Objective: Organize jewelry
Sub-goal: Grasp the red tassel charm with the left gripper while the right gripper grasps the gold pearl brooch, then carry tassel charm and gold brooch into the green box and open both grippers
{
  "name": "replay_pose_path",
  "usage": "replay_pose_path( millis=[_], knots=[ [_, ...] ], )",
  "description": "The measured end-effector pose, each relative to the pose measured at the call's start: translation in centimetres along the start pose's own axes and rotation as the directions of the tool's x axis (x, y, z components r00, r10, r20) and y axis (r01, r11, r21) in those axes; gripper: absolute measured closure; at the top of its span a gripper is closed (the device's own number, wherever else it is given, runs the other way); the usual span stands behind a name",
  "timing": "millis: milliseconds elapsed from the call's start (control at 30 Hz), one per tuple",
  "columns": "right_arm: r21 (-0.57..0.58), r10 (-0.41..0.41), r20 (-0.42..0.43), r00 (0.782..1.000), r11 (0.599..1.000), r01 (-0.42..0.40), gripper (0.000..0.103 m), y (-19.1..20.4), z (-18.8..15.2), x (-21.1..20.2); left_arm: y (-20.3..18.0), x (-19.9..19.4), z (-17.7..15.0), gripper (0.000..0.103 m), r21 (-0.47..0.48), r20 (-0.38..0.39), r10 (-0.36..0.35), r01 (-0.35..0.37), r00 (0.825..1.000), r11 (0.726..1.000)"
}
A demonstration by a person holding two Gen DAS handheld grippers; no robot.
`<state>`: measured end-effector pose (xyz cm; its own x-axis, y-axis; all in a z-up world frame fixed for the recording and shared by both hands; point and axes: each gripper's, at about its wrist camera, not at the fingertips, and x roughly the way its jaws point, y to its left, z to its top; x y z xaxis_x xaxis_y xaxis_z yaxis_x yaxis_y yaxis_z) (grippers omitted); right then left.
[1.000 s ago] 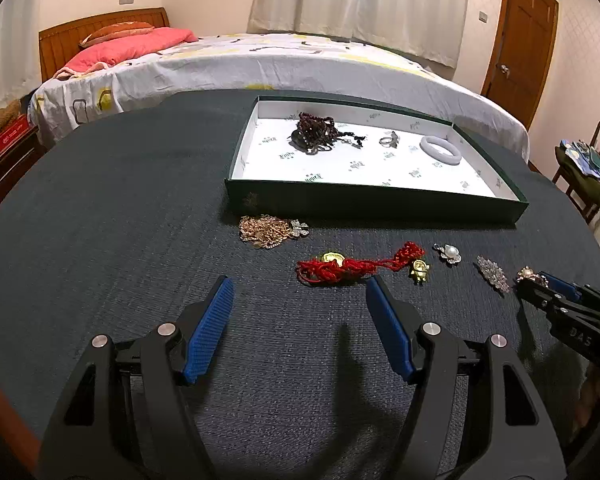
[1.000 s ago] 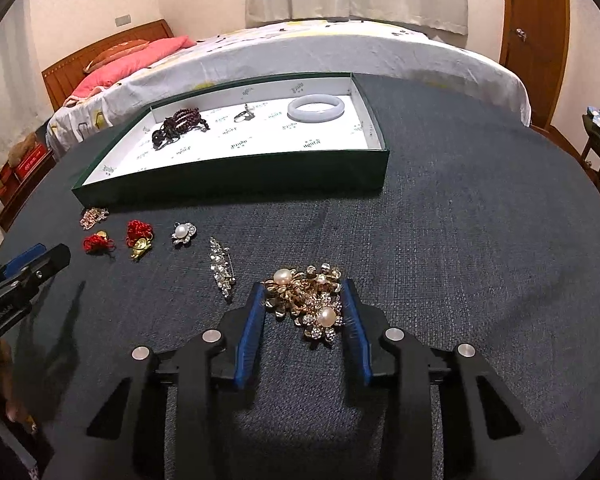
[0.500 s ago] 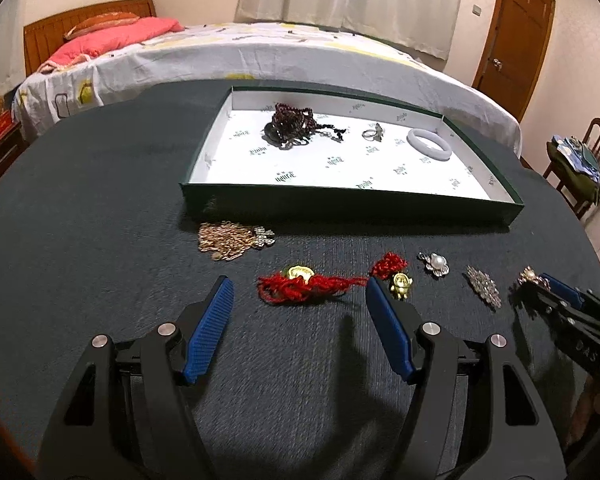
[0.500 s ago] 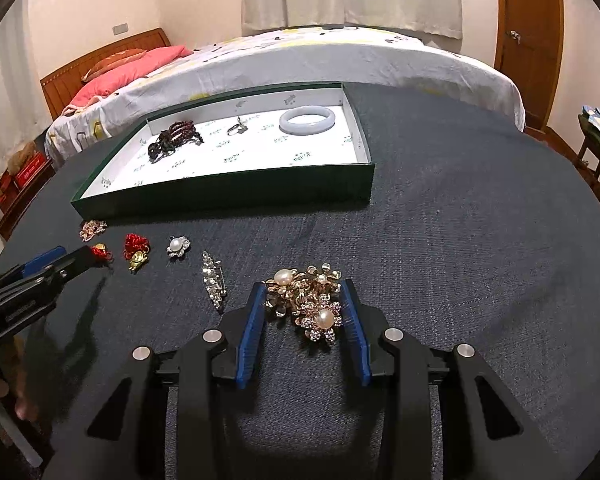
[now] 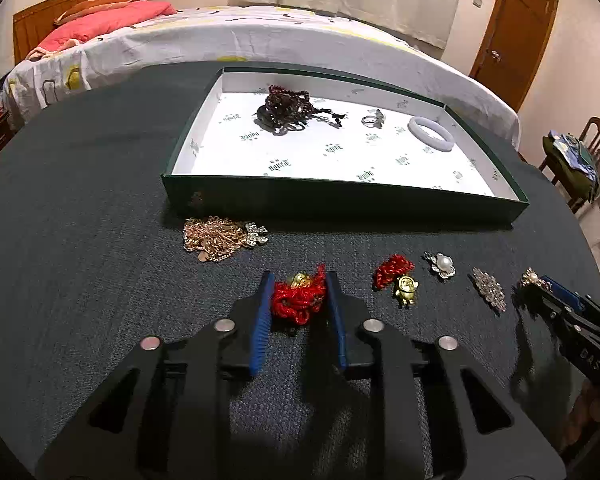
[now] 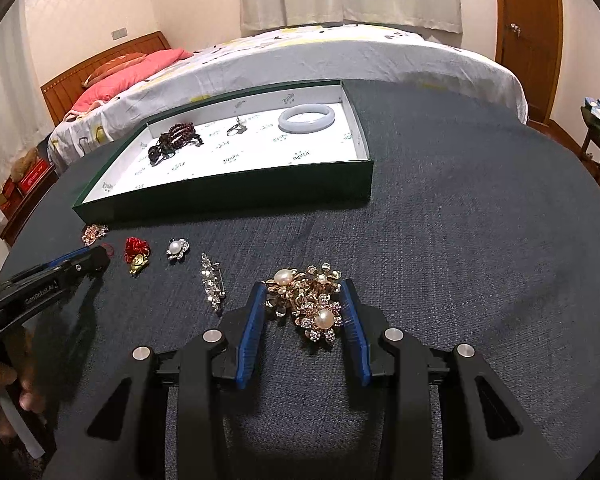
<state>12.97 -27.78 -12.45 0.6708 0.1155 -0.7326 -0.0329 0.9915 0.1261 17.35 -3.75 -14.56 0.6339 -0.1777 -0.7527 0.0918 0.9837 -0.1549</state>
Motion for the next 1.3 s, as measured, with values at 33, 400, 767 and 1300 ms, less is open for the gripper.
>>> replay_pose_path(
  millis=[33, 400, 767, 1300],
  knots=[
    [0.0, 0.0, 0.001, 1.0, 1.0, 0.0, 0.065, 0.0, 0.0, 0.0, 0.0, 0.0, -0.1, 0.08, 0.004, 0.0, -0.003, 0.003, 1.0, 1.0],
    [-0.006, 0.003, 0.002, 1.0, 1.0, -0.003, 0.075, 0.2, 0.0, -0.1, -0.5, -1.2, -0.7, 0.083, 0.032, 0.023, -0.005, 0.005, 1.0, 0.999],
    [-0.01, 0.005, 0.017, 1.0, 1.0, -0.005, 0.076, 0.5, 0.0, -0.7, -0.9, -2.3, -0.4, 0.083, 0.039, 0.05, -0.014, 0.012, 0.999, 0.999],
    [-0.03, 0.033, 0.102, 0.994, 0.999, -0.03, 0.076, 1.7, 3.0, -2.9, -2.5, -4.2, 2.1, 0.083, 0.064, 0.118, -0.056, 0.049, 0.991, 0.997]
  ],
)
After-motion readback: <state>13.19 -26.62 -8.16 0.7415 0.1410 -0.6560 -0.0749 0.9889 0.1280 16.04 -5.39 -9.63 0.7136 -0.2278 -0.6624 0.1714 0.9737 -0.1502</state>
